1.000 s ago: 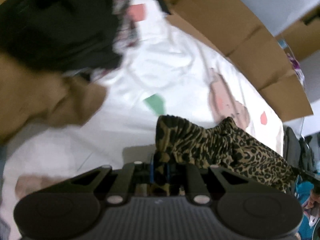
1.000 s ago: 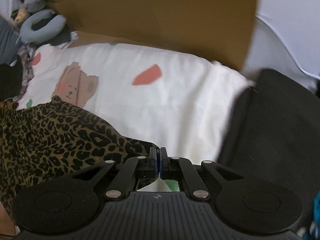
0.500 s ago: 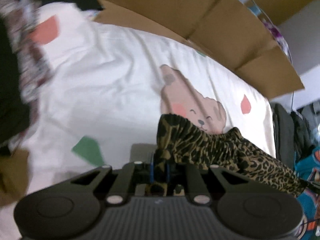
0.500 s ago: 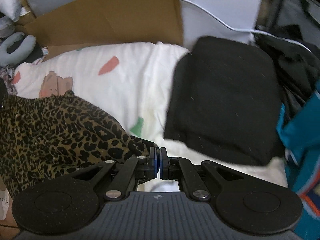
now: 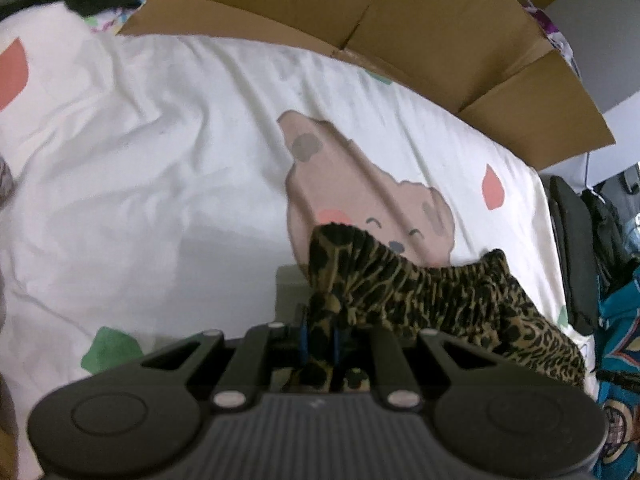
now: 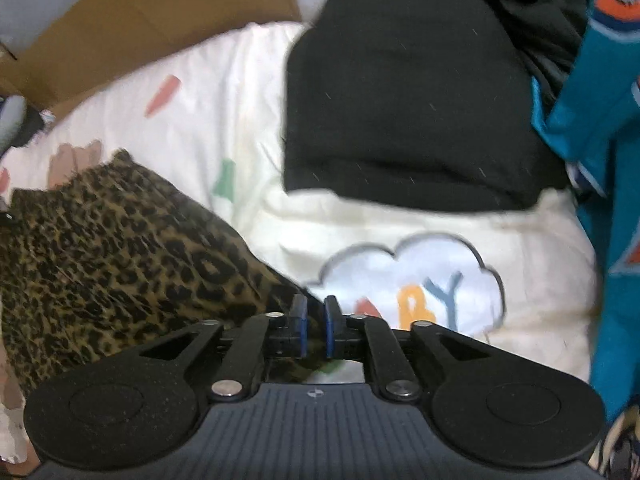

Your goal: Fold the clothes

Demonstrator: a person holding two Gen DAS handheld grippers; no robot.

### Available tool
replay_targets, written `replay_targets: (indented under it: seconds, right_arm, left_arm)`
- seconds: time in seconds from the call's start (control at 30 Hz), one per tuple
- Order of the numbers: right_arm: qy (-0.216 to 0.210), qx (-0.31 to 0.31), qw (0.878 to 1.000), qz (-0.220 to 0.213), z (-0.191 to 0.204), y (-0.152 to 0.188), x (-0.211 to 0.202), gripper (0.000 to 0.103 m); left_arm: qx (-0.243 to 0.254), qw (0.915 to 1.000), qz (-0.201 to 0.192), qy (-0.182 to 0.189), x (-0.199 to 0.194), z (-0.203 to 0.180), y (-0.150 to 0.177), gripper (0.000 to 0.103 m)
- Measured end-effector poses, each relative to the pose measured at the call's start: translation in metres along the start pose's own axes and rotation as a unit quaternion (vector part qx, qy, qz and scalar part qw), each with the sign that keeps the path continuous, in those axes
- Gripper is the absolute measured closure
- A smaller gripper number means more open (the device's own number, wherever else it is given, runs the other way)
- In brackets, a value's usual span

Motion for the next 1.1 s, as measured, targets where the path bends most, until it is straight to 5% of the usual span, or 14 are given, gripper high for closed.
replay_targets:
  seconds: [0.1,0.57,0.9,1.1]
  right_arm:
    - [-0.019,-0.027,0.999,-0.016,0.015,-0.024,0.001,0.067]
    - [-0.073,-0.156,0.984,-0.048,0.103,-0.115,0.037,0.065]
    - [-0.138,-0.191,0.971,-0.035,0.179,-0.130,0.088,0.059]
    - [-0.150,-0.212,0.966,-0.016,0.207,-0.128,0.122,0.053]
  left_arm:
    - [-0.001,1.0000,-0.001,0.007,0.001,0.003,0.000,0.091]
    - [0.030,0.9989,-0.004,0.035,0.002,0.012,-0.001,0.088]
    - [0.012,0.9981,-0.030,0.052,-0.010,0.021,-0.010,0.078]
    - [0.016,0.9979,-0.030,0.055,-0.003,0.015,-0.008,0.059]
Point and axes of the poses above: each gripper's, at about its wrist camera, not at the fingertips, and x roughly the way its jaws point, z to its left, y to its underside, the point moved 8 cm from there along x, roughly the way its jaws point, and after that the axes turned 3 degrees about z, right-handed, at the moved point
